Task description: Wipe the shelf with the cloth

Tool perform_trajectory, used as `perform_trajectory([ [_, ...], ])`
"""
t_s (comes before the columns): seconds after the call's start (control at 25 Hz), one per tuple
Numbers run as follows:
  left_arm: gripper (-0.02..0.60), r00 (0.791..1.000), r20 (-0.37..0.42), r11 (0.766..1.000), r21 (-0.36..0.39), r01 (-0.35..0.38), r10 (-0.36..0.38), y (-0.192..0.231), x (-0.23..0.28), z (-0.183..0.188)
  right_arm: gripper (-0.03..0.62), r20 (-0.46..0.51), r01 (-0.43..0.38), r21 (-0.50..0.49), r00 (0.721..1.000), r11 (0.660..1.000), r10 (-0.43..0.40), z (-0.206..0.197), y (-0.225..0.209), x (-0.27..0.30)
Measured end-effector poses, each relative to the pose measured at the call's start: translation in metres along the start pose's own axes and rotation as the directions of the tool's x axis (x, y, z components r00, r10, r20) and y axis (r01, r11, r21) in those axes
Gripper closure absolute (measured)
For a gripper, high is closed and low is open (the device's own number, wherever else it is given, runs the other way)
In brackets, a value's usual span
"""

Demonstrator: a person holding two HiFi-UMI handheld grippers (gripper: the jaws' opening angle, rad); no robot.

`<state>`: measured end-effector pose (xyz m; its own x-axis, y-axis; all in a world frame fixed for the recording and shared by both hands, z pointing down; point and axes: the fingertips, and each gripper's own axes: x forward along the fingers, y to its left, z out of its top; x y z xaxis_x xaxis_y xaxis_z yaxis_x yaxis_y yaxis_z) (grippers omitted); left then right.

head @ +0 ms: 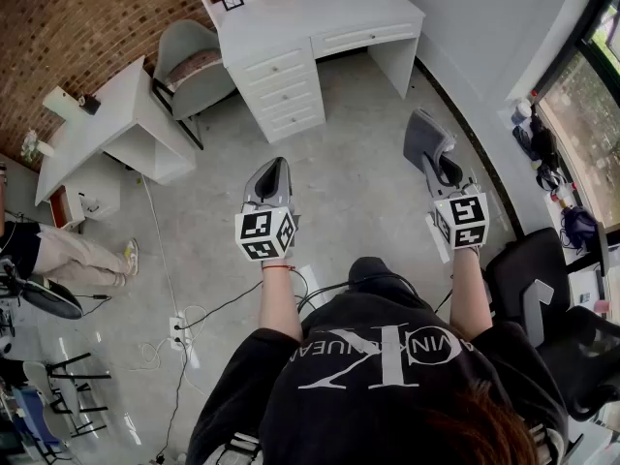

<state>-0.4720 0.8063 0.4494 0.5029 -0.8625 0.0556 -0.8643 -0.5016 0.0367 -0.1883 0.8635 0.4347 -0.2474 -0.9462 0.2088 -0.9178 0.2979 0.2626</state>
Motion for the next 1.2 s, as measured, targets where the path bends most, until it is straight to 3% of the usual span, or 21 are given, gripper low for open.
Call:
perform_trajectory([
  [0.28, 0.571, 0.999, 0.022, 1.000, 0.011, 0.025, -0.025, 0.005, 0.038, 0.004, 0.536, 0.004, 0.029, 0.057, 1.000, 0.998, -0.029, -0.011, -0.020, 0.022],
  [0.64, 0.571, 0.999, 0.024, 0.999, 0.030, 0.028, -0.028, 0.022, 0.140, 0.009, 0.536, 0.031, 0.040, 0.032, 0.999, 0.999, -0.041, -0.011, -0.069, 0.109],
  [0.96, 0.571, 1.000, -0.017, 1.000, 0.003, -0.025, 0.025, 0.062, 0.233, 0.012, 0.536, 0.044, 0.053, 0.059, 0.997, 0.997, -0.056, -0.006, -0.141, 0.189],
  [1.2, 0.571, 1.000, 0.000, 1.000, 0.018, -0.018, 0.018, 0.068, 0.306, 0.034, 0.536, 0.039, 0.053, 0.069, 0.998, 0.996, -0.056, -0.002, -0.196, 0.237],
])
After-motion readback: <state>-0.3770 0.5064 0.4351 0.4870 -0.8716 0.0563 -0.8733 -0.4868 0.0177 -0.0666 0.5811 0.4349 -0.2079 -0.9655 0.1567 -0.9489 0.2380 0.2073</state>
